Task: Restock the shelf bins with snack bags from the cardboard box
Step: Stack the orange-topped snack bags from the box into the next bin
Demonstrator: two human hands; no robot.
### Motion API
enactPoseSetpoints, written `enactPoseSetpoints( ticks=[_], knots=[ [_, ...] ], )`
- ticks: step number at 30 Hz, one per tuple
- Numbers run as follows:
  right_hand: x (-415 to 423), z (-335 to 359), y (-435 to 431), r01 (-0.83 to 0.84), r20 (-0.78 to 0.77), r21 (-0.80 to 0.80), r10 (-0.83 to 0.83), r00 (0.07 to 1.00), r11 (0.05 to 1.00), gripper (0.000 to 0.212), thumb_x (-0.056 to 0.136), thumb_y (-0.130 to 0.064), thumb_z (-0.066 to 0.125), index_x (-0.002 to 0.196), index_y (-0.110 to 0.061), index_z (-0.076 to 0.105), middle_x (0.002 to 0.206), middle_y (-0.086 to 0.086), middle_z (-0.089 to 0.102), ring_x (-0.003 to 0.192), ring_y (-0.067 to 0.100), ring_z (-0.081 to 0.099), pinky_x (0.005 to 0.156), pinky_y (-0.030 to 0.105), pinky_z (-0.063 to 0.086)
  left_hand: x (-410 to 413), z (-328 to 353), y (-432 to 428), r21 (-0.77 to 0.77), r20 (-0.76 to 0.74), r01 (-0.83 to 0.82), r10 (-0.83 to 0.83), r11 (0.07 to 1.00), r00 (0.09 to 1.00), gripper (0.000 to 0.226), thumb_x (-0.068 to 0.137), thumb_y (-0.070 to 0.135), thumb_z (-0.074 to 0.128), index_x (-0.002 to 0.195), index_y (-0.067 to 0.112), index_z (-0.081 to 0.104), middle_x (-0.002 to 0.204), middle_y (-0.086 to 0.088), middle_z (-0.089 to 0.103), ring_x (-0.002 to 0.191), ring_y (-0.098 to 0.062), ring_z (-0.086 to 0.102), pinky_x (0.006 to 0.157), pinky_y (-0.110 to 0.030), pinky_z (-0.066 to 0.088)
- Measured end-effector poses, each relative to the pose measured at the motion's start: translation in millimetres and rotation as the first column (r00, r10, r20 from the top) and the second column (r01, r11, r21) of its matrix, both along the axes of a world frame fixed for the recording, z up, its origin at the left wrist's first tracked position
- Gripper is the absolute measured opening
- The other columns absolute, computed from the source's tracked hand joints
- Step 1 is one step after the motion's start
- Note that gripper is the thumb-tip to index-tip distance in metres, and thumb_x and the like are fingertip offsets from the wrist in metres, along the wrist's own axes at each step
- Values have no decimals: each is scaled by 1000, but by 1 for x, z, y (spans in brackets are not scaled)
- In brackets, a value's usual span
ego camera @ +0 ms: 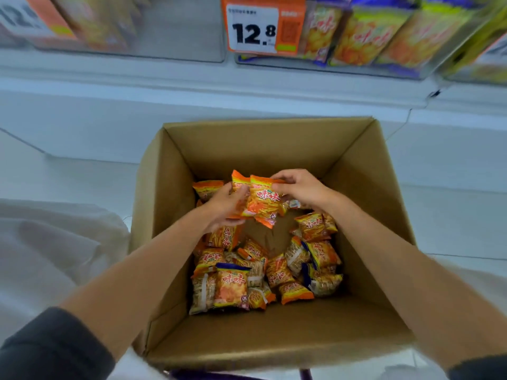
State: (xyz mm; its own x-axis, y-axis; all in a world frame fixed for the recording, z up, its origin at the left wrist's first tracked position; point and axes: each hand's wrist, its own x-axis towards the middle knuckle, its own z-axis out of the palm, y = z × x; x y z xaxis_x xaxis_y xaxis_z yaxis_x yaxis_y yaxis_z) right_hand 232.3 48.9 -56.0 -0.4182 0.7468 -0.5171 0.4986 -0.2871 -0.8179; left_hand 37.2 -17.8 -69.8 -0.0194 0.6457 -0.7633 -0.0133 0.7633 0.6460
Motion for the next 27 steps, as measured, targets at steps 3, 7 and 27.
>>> enactPoseSetpoints(
  ticks=[3, 7, 27],
  knots=[
    [-6, 36, -6, 39, -35, 56, -37, 999, 998, 22, 92, -9, 64, 113, -6, 65, 106, 11, 69, 96, 21, 66, 82, 33, 58, -1, 31, 3, 64, 110, 97, -104, 993, 989, 57, 87, 61, 56, 132, 28, 47, 125, 1, 64, 107, -18, 66, 78, -38, 60],
    [-23, 93, -13, -33, -63, 77, 38, 997, 997, 26, 91, -5, 64, 116, -10, 62, 116, 11, 65, 102, 20, 65, 85, 28, 57, -21, 72, -1, 221, 58, 159, -176, 962, 983, 61, 78, 26, 81, 130, 22, 48, 120, 0, 67, 103, -17, 68, 82, -36, 59],
    [-176, 308, 69, -433, 366, 555, 259, 894, 710, 78, 67, -20, 88, 128, -19, 41, 109, -7, 56, 97, 9, 59, 74, 16, 49, -162, 268, 89, 714, -155, 286, -254, 639, 955, 71, 76, 6, 79, 138, 18, 49, 133, -4, 61, 122, -18, 59, 102, -37, 49]
  ],
)
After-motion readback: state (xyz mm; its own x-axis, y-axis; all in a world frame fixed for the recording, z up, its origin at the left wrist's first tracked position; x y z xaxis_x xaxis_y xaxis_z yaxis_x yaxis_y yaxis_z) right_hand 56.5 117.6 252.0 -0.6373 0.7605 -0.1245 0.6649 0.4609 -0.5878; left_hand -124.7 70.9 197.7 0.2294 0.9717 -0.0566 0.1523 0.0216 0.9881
